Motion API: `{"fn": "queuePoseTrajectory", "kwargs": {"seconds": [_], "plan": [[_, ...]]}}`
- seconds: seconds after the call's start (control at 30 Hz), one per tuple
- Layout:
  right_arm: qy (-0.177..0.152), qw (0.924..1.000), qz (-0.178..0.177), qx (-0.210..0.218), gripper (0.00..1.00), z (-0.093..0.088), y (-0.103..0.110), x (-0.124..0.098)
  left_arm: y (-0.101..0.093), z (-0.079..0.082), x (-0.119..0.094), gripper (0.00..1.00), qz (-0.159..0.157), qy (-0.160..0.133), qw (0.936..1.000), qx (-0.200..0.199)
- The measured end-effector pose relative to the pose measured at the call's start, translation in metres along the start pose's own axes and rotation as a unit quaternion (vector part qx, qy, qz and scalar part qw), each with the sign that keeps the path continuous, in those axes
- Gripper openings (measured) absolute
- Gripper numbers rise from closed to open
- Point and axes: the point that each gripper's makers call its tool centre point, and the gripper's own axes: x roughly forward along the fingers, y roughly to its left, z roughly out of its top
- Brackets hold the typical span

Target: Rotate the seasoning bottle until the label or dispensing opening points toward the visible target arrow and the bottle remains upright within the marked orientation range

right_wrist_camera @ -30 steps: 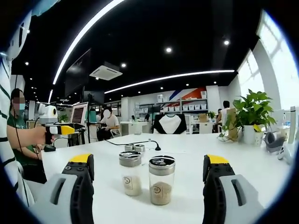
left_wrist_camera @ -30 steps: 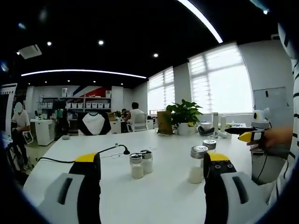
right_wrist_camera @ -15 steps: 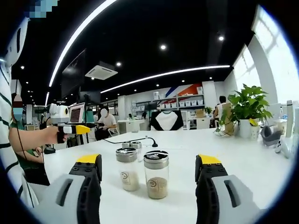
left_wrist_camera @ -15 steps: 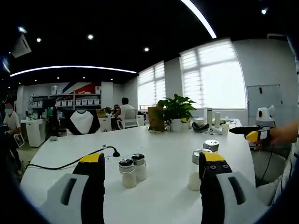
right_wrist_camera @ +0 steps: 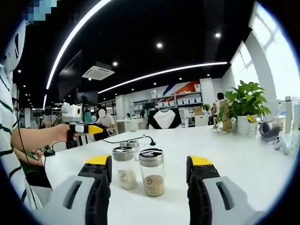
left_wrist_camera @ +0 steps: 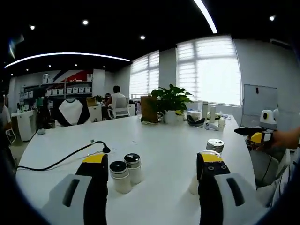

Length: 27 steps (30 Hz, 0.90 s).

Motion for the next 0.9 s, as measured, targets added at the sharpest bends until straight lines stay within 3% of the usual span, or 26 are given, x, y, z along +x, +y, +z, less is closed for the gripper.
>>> {"fn": "queuePoseTrajectory", "kwargs": {"seconds": [0.17,0.3,0.5,0.77,0.9], "plan": [[0.006,1.0000,-0.001,0.002,0.61,-0.003,-0.004,-0.001,0.002,-0.011,0.019,0.81,-0.009,0.042,0.9979,0.049],[0.008,1.0000,-0.003,0.002,0.59,-0.003,-0.007,-0.002,0.001,-0.010,0.037,0.80,-0.031,0.042,0.9984,0.021],[0.017,0.9999,-0.003,0.001,0.54,-0.007,-0.010,-0.003,0.011,-0.013,0.053,0.73,-0.032,0.060,0.9972,0.031],[0.017,0.9997,-0.006,0.015,0.49,-0.010,-0.017,-0.006,0.019,-0.026,0.074,0.68,-0.035,0.100,0.9936,0.037],[0.019,0.9995,-0.010,0.023,0.46,-0.013,-0.020,-0.008,0.029,-0.039,0.084,0.64,-0.031,0.135,0.9891,0.051]]}}
